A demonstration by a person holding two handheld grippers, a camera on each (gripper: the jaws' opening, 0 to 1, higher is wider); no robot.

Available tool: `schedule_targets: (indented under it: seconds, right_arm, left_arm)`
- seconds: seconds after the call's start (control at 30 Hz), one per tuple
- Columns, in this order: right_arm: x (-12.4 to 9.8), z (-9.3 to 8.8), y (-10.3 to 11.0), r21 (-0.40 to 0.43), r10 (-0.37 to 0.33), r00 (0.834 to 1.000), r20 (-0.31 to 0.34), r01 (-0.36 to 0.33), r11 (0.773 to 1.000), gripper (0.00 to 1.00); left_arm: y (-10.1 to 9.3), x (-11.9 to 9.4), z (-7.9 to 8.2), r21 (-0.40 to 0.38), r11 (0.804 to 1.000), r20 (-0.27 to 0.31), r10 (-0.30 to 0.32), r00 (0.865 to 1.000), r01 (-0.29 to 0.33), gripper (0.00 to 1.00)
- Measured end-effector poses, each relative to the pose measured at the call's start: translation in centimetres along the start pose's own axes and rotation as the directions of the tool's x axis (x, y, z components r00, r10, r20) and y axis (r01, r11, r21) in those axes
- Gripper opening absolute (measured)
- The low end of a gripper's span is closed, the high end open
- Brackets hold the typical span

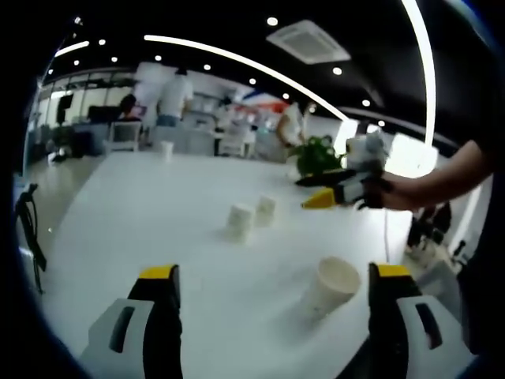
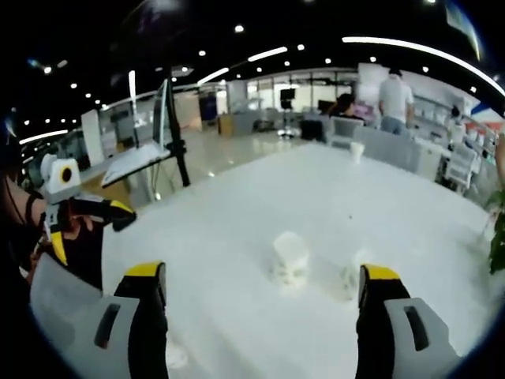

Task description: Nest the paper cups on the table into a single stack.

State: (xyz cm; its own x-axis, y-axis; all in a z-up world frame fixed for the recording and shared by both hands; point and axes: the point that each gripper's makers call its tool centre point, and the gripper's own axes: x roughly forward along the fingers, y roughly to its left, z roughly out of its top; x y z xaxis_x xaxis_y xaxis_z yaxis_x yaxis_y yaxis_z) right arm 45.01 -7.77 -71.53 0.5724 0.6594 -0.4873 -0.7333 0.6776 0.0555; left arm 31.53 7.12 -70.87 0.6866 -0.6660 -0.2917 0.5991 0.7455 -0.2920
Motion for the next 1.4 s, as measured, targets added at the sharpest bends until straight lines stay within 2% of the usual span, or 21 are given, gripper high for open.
schedule_targets:
  seconds: [0.37, 0.63, 1.1, 1.4]
  right_arm:
    - [2.8, -0.4, 0.0, -0.013, 0.041, 0.999, -0.031, -0.042, 0.999, 0.98]
    - [5.0, -1.4, 0.0, -0.014, 0.073, 0.995, -0.070, -0.074, 0.997, 0.95]
    - [7.9, -2.2, -1.3, -0.006, 0.075, 0.993, -0.093, -0.076, 0.997, 0.92]
    - [9.4, -2.3, -2.2, -0.039, 0.055, 0.993, -0.103, -0.060, 0.997, 0.85]
  left_arm:
    - [0.6, -0.5, 0.1, -0.006, 1.000, -0.001, 0.022, 1.000, -0.022, 0.97]
    - [1.3, -1.1, 0.9, -0.025, 0.998, 0.028, 0.051, 0.998, -0.051, 0.97]
    - [2.4, -2.0, 0.8, -0.036, 0.995, 0.027, 0.094, 0.995, -0.093, 0.97]
    - [2.6, -2.7, 0.4, -0.039, 0.993, 0.026, 0.114, 0.993, -0.113, 0.97]
